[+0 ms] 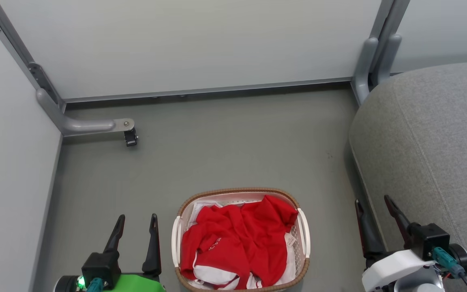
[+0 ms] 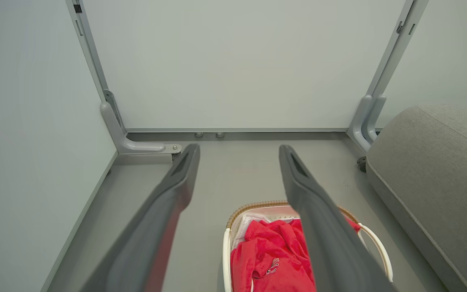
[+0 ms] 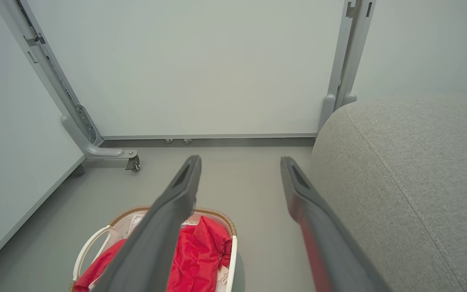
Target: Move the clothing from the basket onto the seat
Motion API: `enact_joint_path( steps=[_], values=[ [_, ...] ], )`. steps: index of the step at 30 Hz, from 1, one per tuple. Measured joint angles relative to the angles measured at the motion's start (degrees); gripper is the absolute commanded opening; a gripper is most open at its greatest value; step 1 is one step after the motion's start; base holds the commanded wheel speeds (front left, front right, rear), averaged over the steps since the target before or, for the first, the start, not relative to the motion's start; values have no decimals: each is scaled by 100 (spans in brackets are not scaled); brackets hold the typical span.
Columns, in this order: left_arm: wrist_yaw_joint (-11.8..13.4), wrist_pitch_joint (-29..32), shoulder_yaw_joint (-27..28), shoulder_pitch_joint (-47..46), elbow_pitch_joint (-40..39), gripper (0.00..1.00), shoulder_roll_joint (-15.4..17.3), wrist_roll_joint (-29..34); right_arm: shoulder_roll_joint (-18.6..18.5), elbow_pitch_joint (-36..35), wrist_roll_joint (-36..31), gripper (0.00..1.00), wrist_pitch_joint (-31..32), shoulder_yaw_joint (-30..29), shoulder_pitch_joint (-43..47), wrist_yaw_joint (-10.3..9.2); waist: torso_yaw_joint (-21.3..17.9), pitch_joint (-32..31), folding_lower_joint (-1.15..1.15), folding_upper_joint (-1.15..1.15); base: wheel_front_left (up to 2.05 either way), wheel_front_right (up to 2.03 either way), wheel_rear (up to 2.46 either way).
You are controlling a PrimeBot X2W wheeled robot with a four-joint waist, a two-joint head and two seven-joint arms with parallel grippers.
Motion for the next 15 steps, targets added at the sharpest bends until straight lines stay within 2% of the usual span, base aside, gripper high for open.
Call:
enact_joint_path(
  steps=[6,15],
  values=[
    [-52,0,0,-152,-15,100,1,116,0,-129,-7,100,0,-14,-141,0,-11,217,0,0,0,0,0],
    [-227,-13,-127,-1092,89,100,3,503,-2,-367,-37,100,0,-134,-704,0,-99,988,0,0,0,0,0]
  ],
)
